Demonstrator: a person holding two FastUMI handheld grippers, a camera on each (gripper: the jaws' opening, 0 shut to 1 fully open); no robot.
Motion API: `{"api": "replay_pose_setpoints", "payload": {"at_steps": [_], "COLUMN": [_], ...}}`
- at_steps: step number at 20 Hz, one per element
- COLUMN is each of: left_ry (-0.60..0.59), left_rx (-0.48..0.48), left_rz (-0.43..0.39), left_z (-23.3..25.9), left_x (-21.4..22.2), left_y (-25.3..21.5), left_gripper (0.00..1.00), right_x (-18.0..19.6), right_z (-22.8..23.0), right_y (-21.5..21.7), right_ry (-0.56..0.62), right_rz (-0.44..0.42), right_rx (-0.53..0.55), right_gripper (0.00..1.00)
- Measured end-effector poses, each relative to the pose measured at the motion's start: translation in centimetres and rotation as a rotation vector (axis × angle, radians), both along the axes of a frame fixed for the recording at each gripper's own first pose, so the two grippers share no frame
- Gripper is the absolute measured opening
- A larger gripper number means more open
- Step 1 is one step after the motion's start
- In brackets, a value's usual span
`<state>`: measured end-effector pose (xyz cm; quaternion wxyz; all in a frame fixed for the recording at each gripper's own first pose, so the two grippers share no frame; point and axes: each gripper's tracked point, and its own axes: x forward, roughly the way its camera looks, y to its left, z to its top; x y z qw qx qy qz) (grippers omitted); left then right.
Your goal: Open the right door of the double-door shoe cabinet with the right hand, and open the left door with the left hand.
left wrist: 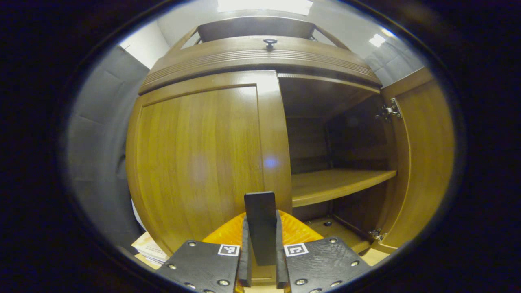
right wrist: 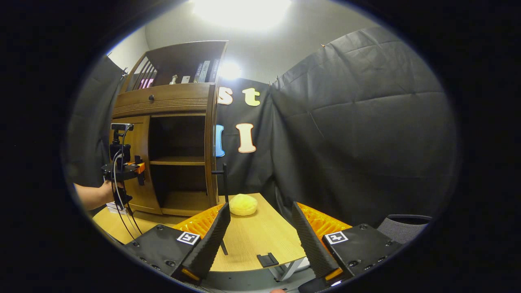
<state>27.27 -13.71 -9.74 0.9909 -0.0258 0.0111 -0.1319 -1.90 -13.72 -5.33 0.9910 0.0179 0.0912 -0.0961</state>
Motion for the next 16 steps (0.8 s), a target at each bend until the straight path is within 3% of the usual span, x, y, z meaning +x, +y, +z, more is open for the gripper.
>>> {"api": "replay_pose_setpoints", "payload": {"at_steps": [3, 8, 9, 12, 15, 16], "left_ry": [0.022, 0.029, 0.029, 0.025, 0.029, 0.029], "left_rx": [-0.021, -0.036, -0.036, -0.030, -0.039, -0.039], "left_rz": [0.003, 0.002, 0.000, -0.004, -0.002, 0.001], "left_z": [-0.1, 0.3, 0.3, 0.4, 0.5, 0.5], "left_x": [-0.1, -2.4, -3.1, -5.1, -7.5, -8.2], "left_y": [0.1, 1.0, 1.4, 2.5, 3.9, 4.5], "left_gripper": [0.21, 0.18, 0.21, 0.15, 0.15, 0.15], "right_x": [0.6, 1.5, 1.7, 2.2, 2.8, 3.0], "right_z": [-0.2, -0.1, -0.1, 0.0, 0.1, 0.3], "right_y": [0.6, 1.7, 1.9, 2.7, 3.6, 4.0], "right_ry": [-0.003, -0.018, -0.019, -0.025, -0.030, -0.033], "right_rz": [0.019, 0.062, 0.069, 0.095, 0.125, 0.137], "right_rx": [0.010, 0.012, 0.016, 0.028, 0.025, 0.028], "right_gripper": [0.92, 0.95, 0.95, 0.92, 0.95, 0.92]}}
